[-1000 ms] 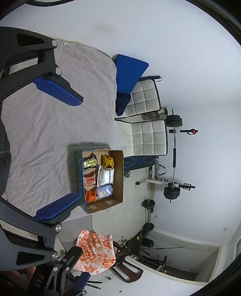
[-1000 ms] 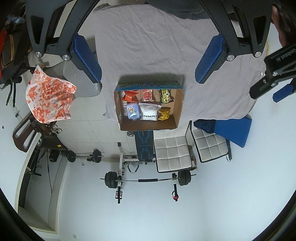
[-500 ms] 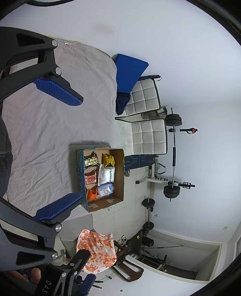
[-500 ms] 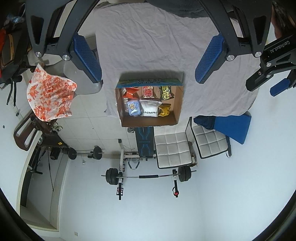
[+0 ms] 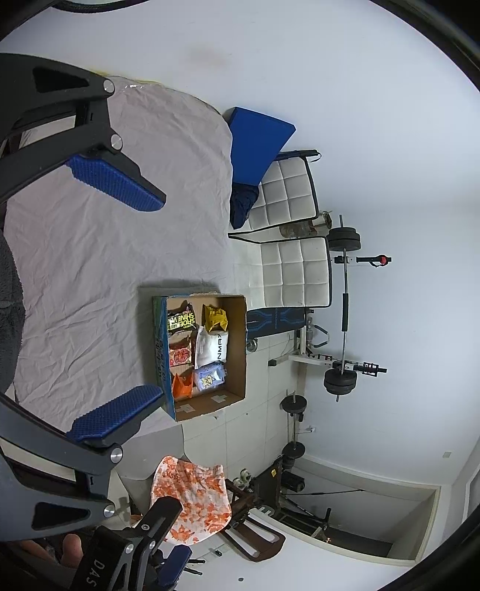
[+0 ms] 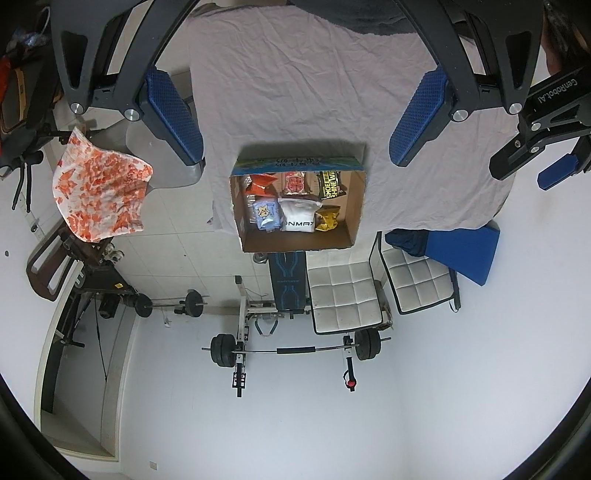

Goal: Organize soft objects

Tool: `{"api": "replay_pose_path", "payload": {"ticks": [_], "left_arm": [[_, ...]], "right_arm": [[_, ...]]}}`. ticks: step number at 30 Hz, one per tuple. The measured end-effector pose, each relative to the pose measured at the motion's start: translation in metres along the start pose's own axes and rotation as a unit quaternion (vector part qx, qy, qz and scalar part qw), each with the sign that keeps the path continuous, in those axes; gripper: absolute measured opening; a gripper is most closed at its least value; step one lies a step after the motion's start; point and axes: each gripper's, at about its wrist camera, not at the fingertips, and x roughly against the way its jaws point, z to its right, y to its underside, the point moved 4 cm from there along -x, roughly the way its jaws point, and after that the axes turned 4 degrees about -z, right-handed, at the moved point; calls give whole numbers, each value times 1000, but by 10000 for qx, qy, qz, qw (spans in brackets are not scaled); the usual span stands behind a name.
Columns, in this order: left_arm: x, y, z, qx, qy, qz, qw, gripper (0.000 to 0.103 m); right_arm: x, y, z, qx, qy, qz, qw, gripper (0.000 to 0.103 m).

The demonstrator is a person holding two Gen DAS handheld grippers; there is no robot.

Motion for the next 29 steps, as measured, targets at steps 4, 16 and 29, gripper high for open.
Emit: {"api": "replay_pose_path", "payload": {"ticks": [4, 16, 29], "left_arm": [[1, -1, 1, -1, -3, 25, 10000, 97], [7, -10, 4, 12, -70, 72, 9999, 97], [-2, -13, 1, 10, -94, 48, 9999, 103]], "right_arm": [[2, 0, 2, -22, -32, 4, 10000, 103], [2, -1, 4, -10, -51, 20, 10000, 103], [-5, -6, 2, 18, -55, -36, 10000, 103]]}}
